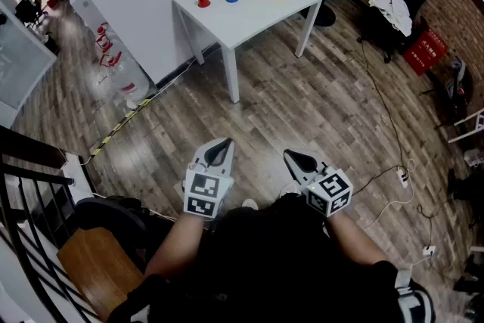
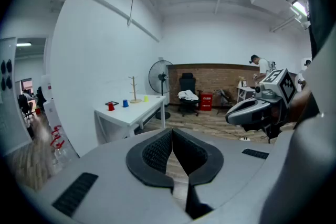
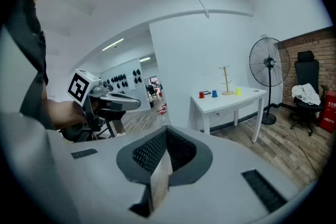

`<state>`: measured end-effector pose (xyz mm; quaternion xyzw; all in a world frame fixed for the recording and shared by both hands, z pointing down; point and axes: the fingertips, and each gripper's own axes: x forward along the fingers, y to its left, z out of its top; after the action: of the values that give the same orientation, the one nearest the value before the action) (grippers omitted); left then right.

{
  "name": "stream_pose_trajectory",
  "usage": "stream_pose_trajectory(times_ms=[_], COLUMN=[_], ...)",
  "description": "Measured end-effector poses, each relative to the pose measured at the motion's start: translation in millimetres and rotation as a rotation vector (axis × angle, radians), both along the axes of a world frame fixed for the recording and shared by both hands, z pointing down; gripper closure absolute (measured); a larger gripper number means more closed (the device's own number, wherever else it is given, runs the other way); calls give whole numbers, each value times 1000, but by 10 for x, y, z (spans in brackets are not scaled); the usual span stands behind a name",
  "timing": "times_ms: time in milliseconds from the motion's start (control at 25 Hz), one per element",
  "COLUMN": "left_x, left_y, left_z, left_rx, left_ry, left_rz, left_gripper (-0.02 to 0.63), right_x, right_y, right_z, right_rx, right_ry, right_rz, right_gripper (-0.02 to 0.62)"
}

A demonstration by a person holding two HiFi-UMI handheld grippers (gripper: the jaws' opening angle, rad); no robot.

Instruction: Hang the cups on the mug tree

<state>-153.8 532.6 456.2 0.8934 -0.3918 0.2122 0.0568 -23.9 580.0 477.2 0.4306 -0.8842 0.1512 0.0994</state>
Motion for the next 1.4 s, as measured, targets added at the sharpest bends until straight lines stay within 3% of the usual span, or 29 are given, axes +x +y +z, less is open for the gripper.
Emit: stream_pose_trajectory(times_ms=[840,1400], left_x=[74,848], left_y=[-122,-826], left_z=[148,1], left_rx=[-58,-36], left_ry=[34,5], left_rz=[-22,-42], left_gripper=[588,588], right_x=[91,749], right_y=[-211,-926], right_z=[48,-208], right_rx=[-12,40], right_ry=[-12,-16], right_rz=[16,-55], right_gripper=[589,589])
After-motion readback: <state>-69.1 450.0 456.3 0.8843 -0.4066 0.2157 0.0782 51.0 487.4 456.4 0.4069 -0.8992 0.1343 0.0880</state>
